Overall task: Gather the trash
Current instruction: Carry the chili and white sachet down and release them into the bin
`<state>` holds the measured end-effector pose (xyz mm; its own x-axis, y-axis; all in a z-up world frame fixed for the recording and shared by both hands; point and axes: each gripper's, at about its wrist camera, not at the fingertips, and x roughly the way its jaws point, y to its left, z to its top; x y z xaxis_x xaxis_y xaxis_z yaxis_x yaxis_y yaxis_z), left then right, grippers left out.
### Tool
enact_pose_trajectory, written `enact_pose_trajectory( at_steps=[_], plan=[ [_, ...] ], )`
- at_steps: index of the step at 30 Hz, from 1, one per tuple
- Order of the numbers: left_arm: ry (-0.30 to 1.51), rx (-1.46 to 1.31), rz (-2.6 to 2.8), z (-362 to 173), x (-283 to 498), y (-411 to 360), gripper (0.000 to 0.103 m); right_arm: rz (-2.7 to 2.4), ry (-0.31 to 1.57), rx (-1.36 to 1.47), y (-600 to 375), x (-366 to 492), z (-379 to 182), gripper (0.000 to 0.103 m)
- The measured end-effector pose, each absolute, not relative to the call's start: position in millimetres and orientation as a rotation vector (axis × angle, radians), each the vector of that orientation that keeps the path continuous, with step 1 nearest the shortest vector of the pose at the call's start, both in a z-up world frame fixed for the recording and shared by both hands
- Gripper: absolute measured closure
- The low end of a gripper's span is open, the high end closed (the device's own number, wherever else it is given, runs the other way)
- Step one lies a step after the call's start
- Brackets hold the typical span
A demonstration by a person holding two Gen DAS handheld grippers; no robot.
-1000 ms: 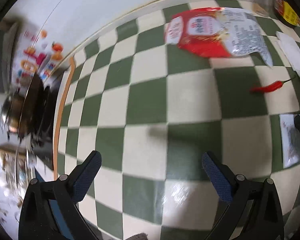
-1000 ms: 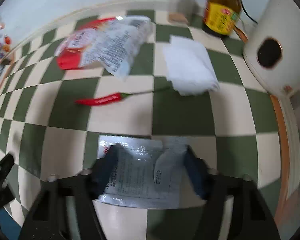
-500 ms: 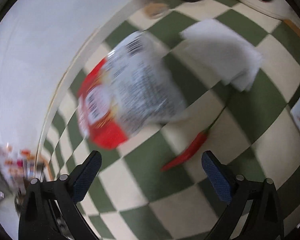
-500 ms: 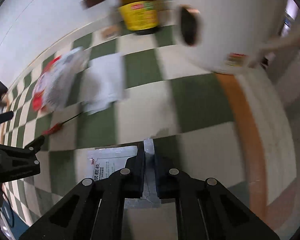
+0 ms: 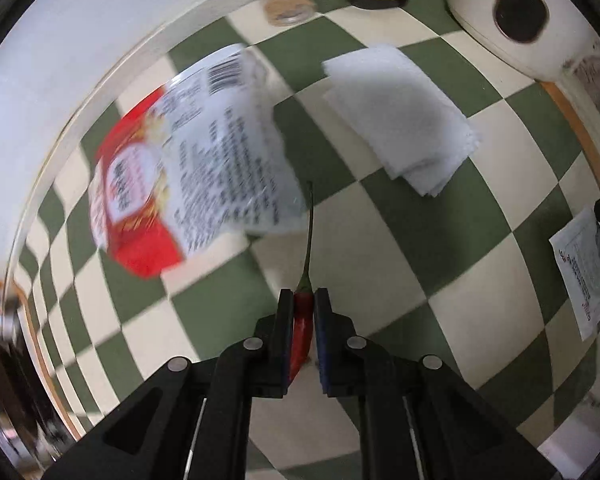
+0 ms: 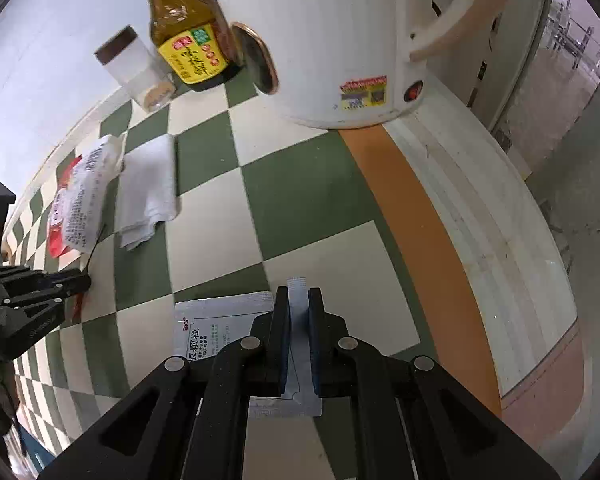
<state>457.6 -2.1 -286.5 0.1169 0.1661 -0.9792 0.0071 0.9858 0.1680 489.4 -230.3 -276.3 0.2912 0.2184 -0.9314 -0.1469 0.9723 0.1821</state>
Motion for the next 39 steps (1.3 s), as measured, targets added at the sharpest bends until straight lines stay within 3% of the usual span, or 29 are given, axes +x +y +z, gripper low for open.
enact_pose_trajectory(
  at_steps=[14, 23, 31, 39],
  plan=[
    [1.24, -0.038, 0.307, -206.6, 305.5, 10.4, 0.095, 0.327, 1.097, 0.046, -202.9, 401.3, -192.3, 0.095],
    [1.135, -0.083, 0.3, -185.2, 140.7, 29.0, 0.095, 0.305, 1.038, 0.025, -204.5, 233.0, -152.0, 0.095],
    [1.253, -0.19, 0.26, -233.8, 46.4, 18.4, 0.095, 0.285, 1.178, 0.063, -215.8, 99.3, -186.7, 0.095],
    [1.445, -0.38, 0.254, -360.1, 9.7, 12.4, 0.095, 0.284, 1.37, -0.001, -217.9, 43.0, -299.1, 0.095]
  ],
)
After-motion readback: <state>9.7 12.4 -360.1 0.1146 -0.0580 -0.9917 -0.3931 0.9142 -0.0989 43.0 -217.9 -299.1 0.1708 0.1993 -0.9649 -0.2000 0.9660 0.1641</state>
